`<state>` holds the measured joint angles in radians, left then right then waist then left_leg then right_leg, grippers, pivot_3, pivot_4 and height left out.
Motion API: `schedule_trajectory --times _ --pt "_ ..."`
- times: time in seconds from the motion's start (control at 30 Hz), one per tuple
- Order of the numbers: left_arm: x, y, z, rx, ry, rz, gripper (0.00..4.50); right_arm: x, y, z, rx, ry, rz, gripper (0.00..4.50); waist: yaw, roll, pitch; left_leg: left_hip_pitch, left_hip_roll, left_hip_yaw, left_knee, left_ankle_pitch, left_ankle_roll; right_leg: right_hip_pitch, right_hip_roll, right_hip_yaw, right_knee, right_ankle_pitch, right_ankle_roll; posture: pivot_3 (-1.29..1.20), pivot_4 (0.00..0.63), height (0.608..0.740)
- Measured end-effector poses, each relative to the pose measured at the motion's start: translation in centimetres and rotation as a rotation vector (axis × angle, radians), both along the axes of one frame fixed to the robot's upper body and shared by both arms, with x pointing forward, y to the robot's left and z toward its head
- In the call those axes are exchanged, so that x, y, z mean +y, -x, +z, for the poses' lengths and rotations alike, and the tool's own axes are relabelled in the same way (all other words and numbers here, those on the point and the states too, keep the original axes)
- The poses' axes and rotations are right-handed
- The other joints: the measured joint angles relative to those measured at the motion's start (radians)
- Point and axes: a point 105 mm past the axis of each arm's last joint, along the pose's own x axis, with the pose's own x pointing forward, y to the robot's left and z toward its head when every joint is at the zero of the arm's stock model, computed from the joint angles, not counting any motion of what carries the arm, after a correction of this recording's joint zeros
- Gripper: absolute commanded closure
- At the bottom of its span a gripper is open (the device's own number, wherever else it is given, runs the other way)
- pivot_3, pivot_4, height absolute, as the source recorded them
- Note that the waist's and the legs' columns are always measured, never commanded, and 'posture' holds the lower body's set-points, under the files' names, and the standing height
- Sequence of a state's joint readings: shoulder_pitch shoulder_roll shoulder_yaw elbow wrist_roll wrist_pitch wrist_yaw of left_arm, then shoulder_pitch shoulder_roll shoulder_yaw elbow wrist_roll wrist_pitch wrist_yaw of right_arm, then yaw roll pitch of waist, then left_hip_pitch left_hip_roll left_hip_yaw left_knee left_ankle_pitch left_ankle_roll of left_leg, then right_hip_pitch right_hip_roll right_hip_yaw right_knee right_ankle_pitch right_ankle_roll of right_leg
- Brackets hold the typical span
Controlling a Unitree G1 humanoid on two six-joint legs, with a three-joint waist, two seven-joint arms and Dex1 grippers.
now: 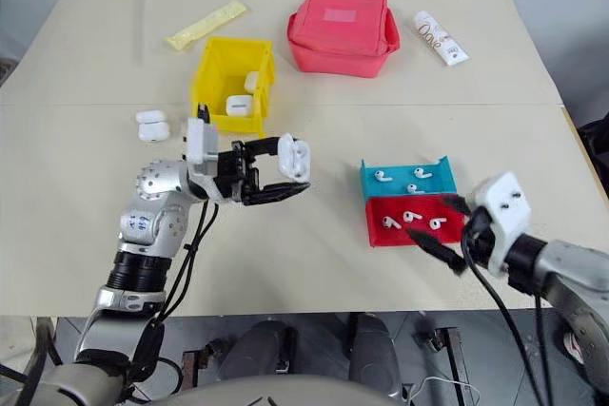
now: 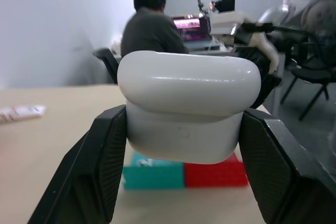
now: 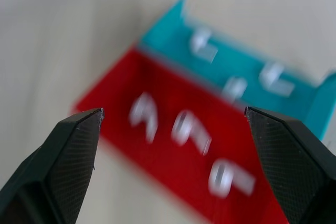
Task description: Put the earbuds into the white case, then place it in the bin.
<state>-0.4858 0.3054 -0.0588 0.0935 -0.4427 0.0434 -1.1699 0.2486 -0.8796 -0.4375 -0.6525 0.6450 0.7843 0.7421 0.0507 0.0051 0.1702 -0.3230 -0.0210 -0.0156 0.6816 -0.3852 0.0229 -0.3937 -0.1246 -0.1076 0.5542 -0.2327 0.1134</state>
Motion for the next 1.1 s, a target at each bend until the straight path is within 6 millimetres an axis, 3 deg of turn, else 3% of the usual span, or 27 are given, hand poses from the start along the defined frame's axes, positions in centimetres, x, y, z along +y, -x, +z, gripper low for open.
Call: schedule_trajectory --times 0.23,0.4,0.5,0.57,0.77,0.93,1.07,1.1 --pt "-1.5 1.3 -1.3 0.014 -0.030 -0.025 1.68 -0.1 2.5 0.8 0.047 0.123 0.074 0.00 0.006 0.000 0.000 0.000 0.000 -0.001 0.001 -0.001 0.002 0.001 -0.004 0.003 -0.003 0.000 0.000 0.00 0.150 0.740" --pt "-3.0 1.9 -2.2 0.031 -0.043 -0.024 1.68 -0.5 2.9 1.0 0.061 0.198 0.088 0.00 0.008 0.000 0.000 0.000 -0.001 -0.001 0.001 -0.001 0.002 0.001 -0.005 0.003 -0.005 0.000 0.000 0.00 0.150 0.740" --pt "-3.4 2.0 -2.2 0.028 -0.039 -0.014 1.68 -0.9 2.8 1.0 0.064 0.242 0.078 0.59 0.009 0.000 0.000 -0.001 -0.001 -0.001 0.001 -0.001 0.002 0.001 -0.005 0.003 -0.005 0.000 0.000 0.00 0.150 0.740" --pt "-3.6 2.4 -2.3 0.025 -0.042 -0.021 1.68 -1.2 2.7 1.0 0.071 0.271 0.072 1.24 0.009 0.000 0.000 -0.001 -0.001 -0.001 0.001 -0.001 0.002 0.001 -0.005 0.003 -0.005 0.000 0.000 0.00 0.150 0.740" --pt "-3.9 2.7 -2.4 0.021 -0.049 -0.031 1.68 -0.9 2.1 2.0 0.082 0.335 0.109 1.24 0.010 0.000 0.000 -0.001 -0.001 -0.001 0.001 -0.001 0.002 0.001 -0.005 0.002 -0.006 0.000 0.000 0.00 0.150 0.740" --pt "-3.9 2.9 -2.7 0.030 -0.049 -0.031 1.68 -0.2 1.6 1.6 0.103 0.395 0.169 1.24 0.011 0.000 0.000 -0.002 -0.001 -0.002 0.001 -0.002 0.003 0.000 -0.005 0.001 -0.007 0.000 0.000 0.00 0.150 0.740" --pt "-4.4 3.5 -2.6 0.022 -0.039 -0.041 1.68 -0.1 0.4 1.5 0.117 0.501 0.238 2.12 0.006 0.000 0.000 -0.002 -0.001 -0.002 0.001 -0.002 0.003 0.000 -0.006 0.002 -0.008 0.000 -0.001 0.00 0.150 0.740" --pt "-4.6 3.7 -2.6 0.022 -0.036 -0.045 1.68 -0.2 -0.3 1.5 0.109 0.523 0.248 2.12 0.005 0.000 0.000 -0.002 -0.001 -0.002 0.001 -0.002 0.003 0.000 -0.006 0.001 -0.008 -0.001 -0.002 0.00 0.150 0.740"
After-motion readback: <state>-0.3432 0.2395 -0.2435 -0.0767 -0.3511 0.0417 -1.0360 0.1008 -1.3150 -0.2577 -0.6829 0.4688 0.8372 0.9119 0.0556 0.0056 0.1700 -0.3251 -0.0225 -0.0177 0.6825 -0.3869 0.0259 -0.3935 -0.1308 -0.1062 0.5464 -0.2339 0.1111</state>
